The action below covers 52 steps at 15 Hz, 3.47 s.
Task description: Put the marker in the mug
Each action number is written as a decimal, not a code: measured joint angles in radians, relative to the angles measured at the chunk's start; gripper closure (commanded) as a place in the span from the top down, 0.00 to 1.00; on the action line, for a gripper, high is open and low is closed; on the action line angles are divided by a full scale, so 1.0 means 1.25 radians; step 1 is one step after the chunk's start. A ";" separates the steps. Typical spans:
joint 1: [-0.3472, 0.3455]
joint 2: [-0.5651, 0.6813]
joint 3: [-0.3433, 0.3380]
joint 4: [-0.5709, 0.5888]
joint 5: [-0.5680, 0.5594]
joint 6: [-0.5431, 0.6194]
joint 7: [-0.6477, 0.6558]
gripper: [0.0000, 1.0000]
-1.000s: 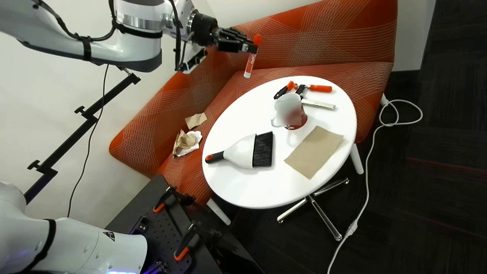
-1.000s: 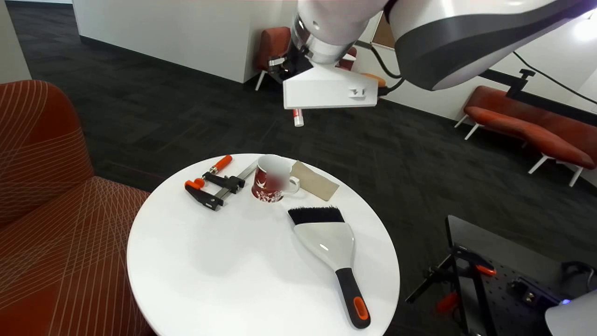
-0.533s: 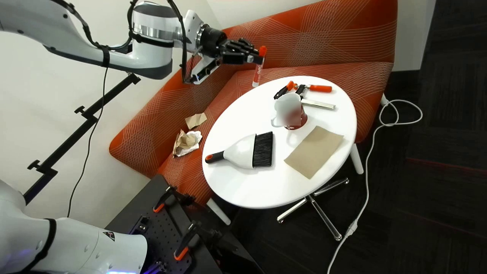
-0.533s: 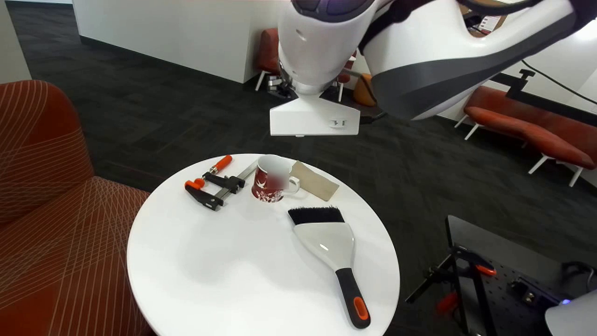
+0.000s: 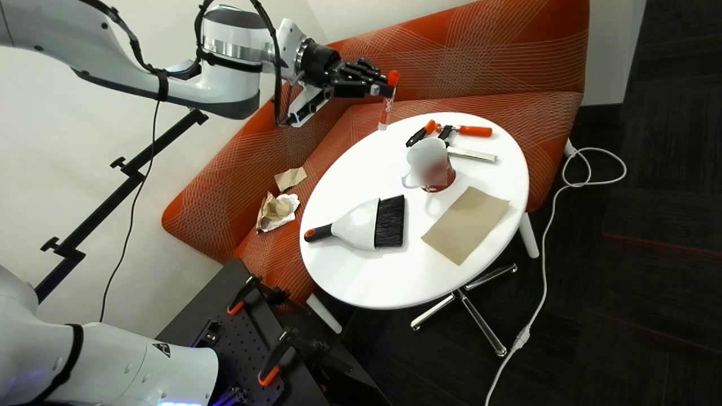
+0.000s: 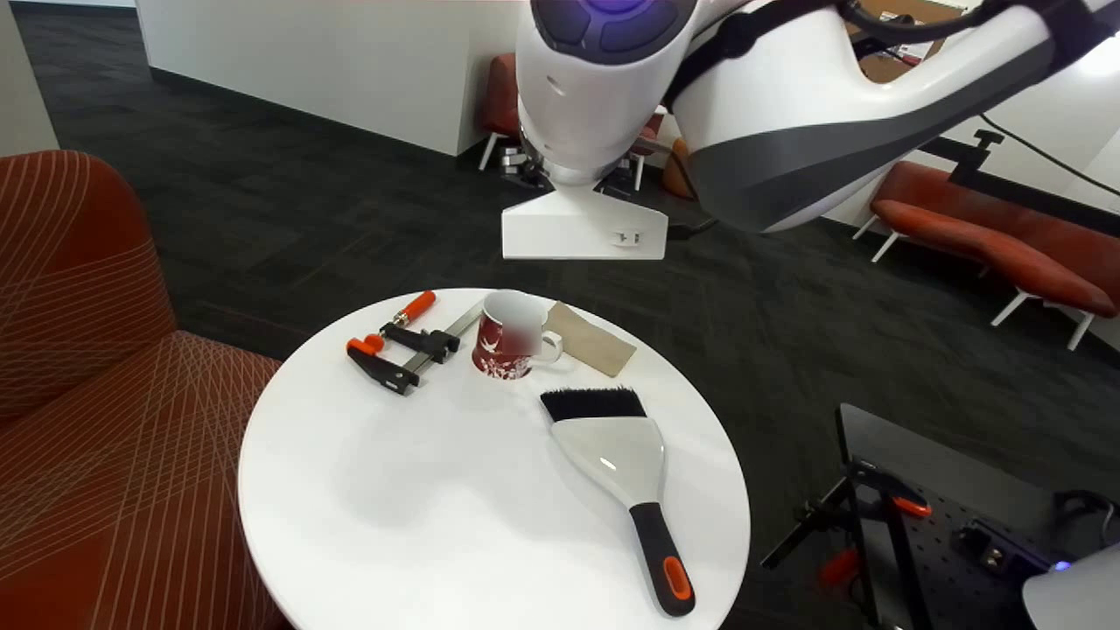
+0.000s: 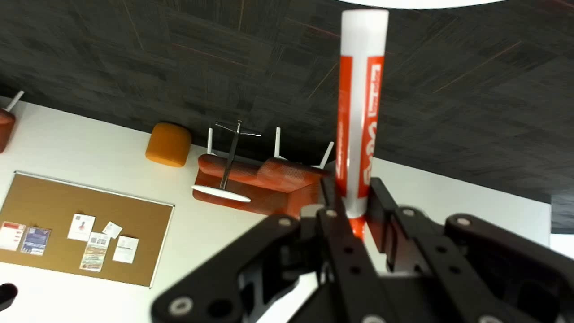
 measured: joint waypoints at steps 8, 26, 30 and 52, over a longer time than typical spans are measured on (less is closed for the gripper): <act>0.000 0.102 0.000 0.036 -0.142 0.004 0.138 0.06; -0.014 0.280 0.003 0.153 -0.184 0.004 0.179 0.05; -0.014 0.303 0.008 0.160 -0.184 0.004 0.180 0.14; -0.013 0.161 0.033 0.098 -0.183 0.004 0.249 1.00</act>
